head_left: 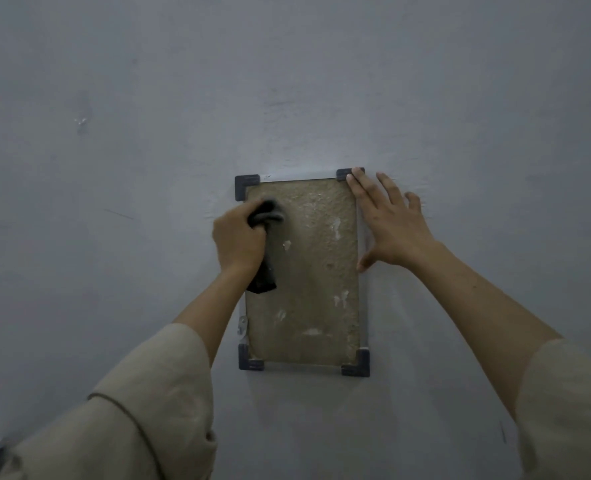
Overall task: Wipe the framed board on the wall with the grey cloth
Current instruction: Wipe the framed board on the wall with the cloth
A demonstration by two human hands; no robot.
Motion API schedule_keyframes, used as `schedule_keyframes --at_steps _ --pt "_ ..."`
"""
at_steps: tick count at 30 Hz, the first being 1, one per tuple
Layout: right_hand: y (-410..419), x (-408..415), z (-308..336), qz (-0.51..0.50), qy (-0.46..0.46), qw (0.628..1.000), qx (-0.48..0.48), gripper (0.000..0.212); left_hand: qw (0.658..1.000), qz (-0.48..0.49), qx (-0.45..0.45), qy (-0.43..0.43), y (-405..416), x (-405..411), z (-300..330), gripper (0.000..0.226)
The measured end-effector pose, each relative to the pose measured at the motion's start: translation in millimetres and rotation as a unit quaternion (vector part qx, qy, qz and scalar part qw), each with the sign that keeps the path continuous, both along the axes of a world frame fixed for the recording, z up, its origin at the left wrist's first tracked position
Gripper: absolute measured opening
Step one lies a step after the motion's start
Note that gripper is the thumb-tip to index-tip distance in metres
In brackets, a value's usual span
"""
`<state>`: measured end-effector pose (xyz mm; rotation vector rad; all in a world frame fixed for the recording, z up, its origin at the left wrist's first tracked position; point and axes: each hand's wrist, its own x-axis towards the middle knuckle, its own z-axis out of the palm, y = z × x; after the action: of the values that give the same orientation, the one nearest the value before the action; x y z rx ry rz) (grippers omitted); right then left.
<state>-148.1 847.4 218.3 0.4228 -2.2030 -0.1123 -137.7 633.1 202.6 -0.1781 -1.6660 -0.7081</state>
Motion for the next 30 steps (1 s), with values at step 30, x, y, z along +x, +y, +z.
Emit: schedule_keyframes --at_steps 30 --pt "1 2 0 0.006 -0.001 1.0 0.001 0.142 0.997 -0.039 -0.059 0.005 32 -4 13 0.046"
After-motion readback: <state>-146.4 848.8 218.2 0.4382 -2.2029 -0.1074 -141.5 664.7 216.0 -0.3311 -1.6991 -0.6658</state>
